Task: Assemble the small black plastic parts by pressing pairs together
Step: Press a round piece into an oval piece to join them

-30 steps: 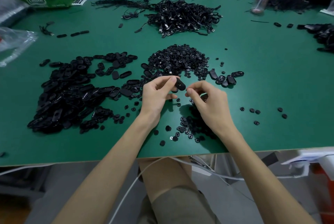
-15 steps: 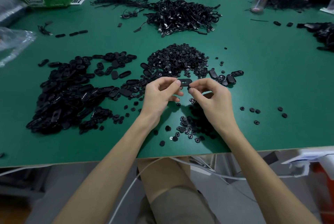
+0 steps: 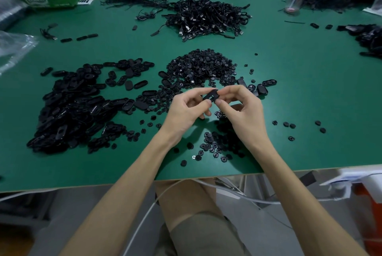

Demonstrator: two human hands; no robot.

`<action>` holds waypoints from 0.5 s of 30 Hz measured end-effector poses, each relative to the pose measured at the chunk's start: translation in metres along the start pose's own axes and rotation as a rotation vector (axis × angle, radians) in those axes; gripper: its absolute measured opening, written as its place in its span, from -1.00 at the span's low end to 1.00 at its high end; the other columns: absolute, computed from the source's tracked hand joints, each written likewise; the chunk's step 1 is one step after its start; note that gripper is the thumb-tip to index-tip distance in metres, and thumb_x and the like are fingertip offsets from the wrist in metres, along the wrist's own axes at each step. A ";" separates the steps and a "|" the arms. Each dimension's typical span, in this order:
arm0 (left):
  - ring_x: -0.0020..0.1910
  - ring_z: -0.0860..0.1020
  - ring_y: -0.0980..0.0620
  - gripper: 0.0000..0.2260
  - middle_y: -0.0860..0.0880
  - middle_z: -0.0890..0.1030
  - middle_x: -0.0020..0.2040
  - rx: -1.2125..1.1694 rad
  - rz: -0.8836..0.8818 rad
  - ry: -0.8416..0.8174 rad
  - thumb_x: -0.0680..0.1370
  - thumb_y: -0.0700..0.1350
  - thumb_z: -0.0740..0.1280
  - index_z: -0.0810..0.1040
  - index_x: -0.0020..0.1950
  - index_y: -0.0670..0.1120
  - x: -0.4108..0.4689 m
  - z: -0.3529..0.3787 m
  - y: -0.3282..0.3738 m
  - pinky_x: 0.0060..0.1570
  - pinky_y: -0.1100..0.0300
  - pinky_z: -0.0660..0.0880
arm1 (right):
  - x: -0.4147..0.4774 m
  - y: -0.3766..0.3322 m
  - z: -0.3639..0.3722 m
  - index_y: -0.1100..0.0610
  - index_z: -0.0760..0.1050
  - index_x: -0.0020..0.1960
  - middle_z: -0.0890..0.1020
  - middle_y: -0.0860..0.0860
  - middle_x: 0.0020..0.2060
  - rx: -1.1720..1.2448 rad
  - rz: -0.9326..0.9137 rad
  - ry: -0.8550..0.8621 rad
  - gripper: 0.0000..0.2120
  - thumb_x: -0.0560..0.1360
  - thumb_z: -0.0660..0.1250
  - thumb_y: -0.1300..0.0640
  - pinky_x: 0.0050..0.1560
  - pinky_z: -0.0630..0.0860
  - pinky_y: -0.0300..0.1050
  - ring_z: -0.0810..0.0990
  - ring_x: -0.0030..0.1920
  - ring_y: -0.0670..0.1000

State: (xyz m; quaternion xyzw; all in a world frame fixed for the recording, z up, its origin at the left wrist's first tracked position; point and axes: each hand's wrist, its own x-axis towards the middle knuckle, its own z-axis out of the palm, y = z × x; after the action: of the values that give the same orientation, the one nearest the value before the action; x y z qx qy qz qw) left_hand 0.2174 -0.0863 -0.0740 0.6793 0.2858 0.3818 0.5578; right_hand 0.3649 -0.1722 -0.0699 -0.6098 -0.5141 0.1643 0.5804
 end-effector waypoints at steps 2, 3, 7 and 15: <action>-0.21 0.69 -0.01 -0.80 -0.07 0.69 -0.15 -0.030 -0.003 0.023 0.61 -0.27 0.41 0.66 0.19 -0.05 0.000 0.000 0.000 -0.16 0.12 0.60 | 0.000 0.001 0.001 0.08 0.60 0.07 0.70 -0.09 -0.10 0.003 0.002 0.001 -0.85 0.54 0.47 0.24 -0.08 0.57 -0.04 0.66 -0.07 -0.07; -0.19 0.71 -0.05 -0.84 -0.08 0.72 -0.12 -0.045 -0.005 0.029 0.61 -0.26 0.41 0.64 0.16 -0.08 0.000 0.000 0.000 -0.16 0.10 0.60 | 0.000 0.001 0.001 0.09 0.59 0.08 0.70 -0.09 -0.10 0.002 0.004 0.006 -0.85 0.54 0.48 0.23 -0.07 0.57 -0.06 0.66 -0.07 -0.07; -0.10 0.74 -0.14 -0.91 -0.12 0.75 -0.05 -0.105 -0.018 0.062 0.61 -0.21 0.43 0.58 0.09 -0.16 0.000 0.000 -0.002 -0.16 0.14 0.62 | 0.001 0.002 -0.001 0.09 0.63 0.05 0.69 -0.12 -0.10 -0.002 -0.001 0.041 -0.90 0.55 0.48 0.20 -0.03 0.57 -0.12 0.65 -0.07 -0.10; -0.11 0.67 0.03 -0.91 -0.06 0.73 -0.08 -0.115 -0.032 0.175 0.60 -0.14 0.47 0.68 0.04 -0.15 0.002 -0.002 -0.003 -0.17 0.14 0.61 | 0.000 0.000 0.000 0.05 0.69 0.02 0.70 -0.14 -0.16 -0.019 0.005 0.019 -0.92 0.55 0.47 0.18 -0.08 0.54 -0.19 0.64 -0.12 -0.11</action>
State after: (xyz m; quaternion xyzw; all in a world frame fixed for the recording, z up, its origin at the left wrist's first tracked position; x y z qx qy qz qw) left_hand 0.2168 -0.0834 -0.0760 0.6056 0.3215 0.4465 0.5750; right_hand 0.3650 -0.1719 -0.0700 -0.6181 -0.5085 0.1550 0.5791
